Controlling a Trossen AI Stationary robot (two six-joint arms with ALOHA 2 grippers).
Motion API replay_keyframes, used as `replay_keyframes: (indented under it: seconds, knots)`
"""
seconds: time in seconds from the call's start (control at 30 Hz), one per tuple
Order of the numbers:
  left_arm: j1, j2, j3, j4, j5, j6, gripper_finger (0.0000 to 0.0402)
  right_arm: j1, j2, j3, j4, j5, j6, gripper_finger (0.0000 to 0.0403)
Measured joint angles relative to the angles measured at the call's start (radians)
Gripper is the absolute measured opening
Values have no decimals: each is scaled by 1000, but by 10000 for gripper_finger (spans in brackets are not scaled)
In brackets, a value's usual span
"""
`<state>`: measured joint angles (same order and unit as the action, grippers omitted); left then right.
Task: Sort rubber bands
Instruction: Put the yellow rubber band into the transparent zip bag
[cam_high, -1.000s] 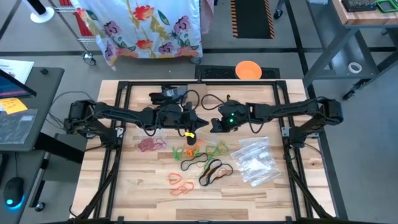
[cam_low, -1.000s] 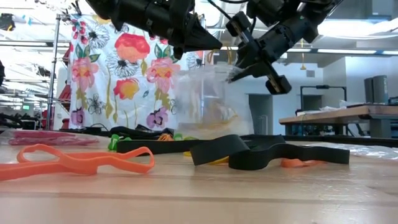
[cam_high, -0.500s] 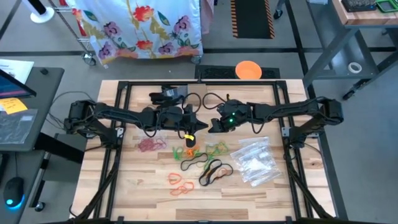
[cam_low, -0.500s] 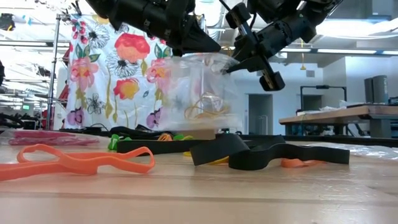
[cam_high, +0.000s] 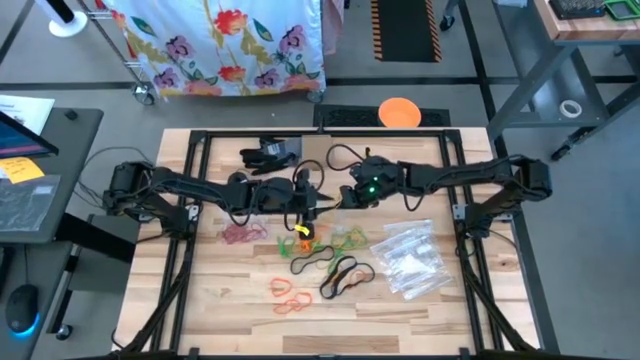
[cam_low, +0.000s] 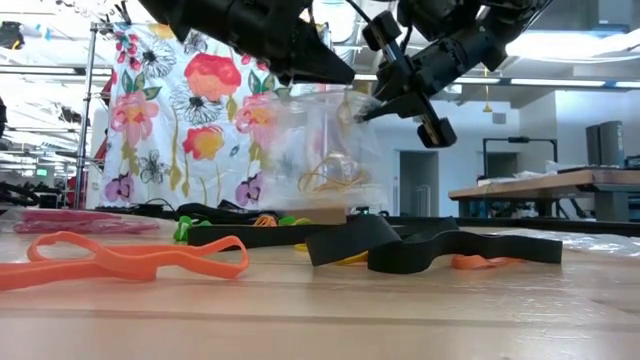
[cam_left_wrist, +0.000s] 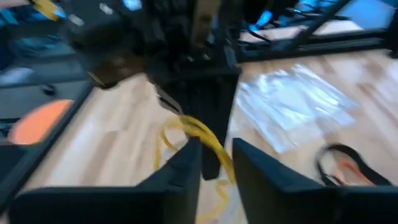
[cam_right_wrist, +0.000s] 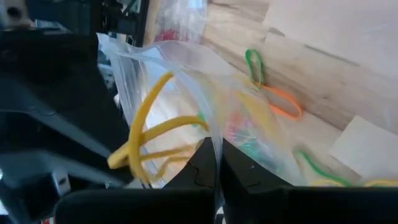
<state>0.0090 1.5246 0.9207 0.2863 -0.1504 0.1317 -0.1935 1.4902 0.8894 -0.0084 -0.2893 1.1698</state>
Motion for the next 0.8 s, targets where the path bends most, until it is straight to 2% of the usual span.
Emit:
replay_keyframes:
  seconds: [0.1, 0.2, 0.3, 0.47, 0.57, 0.67, 0.8]
  knots:
    - [-7, 0, 0, 22, -67, -15, 134, -13, 0, 0, -23, 0, -1, 0]
    - [-8, 0, 0, 17, -144, -22, 155, -19, 0, 0, -58, -1, -9, 0]
    - [-8, -1, 0, 17, -224, -19, 159, -21, 0, 0, -96, -26, 1, 0]
    - [-10, -20, 0, 19, -237, -5, 156, -30, 0, 0, -122, -94, 25, 0]
    - [-10, -49, -1, -11, -239, -16, 155, -29, 0, 0, -73, -43, 49, 0]
    - [-10, -92, -1, -88, -303, -53, 154, -42, 0, 1, -23, 48, 56, 0]
    - [-10, -167, 0, -320, -345, -133, 154, -70, 0, 1, -24, 53, 74, 0]
